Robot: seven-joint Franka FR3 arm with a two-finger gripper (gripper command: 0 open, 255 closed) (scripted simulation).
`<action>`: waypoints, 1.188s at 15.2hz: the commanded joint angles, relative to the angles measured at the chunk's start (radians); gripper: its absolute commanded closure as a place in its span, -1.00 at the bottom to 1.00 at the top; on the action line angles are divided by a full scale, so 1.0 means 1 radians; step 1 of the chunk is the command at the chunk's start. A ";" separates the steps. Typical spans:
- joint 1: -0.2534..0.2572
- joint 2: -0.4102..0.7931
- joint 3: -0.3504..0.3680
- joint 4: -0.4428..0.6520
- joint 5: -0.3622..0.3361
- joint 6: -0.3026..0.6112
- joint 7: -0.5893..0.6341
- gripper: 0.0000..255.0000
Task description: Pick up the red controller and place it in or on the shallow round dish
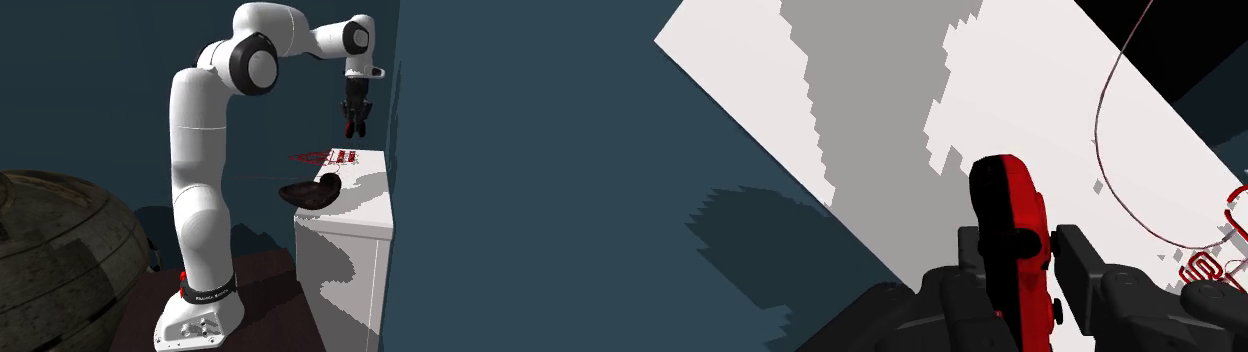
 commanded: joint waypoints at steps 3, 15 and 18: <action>-0.028 -0.140 -0.016 -0.158 0.040 0.025 -0.041 1.00; -0.057 -0.626 -0.128 -0.622 0.112 0.017 -0.205 1.00; -0.056 -0.738 -0.162 -0.705 0.108 -0.012 -0.242 1.00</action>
